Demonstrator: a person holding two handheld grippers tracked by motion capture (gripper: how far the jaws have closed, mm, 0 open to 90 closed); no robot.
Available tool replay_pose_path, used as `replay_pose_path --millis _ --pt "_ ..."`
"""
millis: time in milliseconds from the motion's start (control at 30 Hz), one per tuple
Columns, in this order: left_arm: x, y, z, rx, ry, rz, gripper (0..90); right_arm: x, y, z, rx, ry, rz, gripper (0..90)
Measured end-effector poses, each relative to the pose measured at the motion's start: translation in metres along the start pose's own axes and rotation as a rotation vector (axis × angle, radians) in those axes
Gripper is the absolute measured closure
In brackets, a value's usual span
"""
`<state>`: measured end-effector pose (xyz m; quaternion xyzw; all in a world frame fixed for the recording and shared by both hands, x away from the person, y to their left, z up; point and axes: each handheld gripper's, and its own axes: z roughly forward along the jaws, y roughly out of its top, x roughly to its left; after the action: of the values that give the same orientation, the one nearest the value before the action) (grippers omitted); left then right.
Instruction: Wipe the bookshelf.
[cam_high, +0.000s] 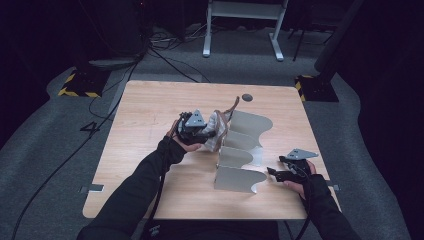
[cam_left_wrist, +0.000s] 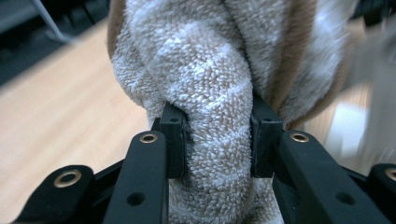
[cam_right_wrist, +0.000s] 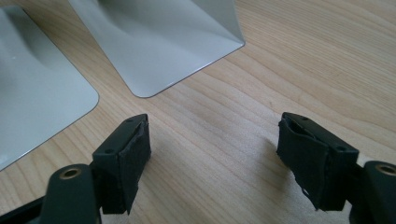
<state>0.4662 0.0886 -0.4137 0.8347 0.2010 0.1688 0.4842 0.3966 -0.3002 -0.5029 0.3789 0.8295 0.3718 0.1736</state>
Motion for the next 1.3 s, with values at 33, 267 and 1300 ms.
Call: replay_pose_path --millis 33,267,1300 --pt "0.0 0.006 0.0 -0.015 0.014 0.006 66.3 0.0 0.0 0.0 0.0 0.0 0.0 25.9" --pt "0.007 0.018 0.032 0.005 0.052 -0.021 66.3 0.0 0.0 0.0 0.0 0.0 0.0 25.8" --pt "-0.033 -0.033 -0.031 0.087 -0.034 0.025 66.4 0.0 0.0 0.0 0.0 -0.002 0.0 25.6"
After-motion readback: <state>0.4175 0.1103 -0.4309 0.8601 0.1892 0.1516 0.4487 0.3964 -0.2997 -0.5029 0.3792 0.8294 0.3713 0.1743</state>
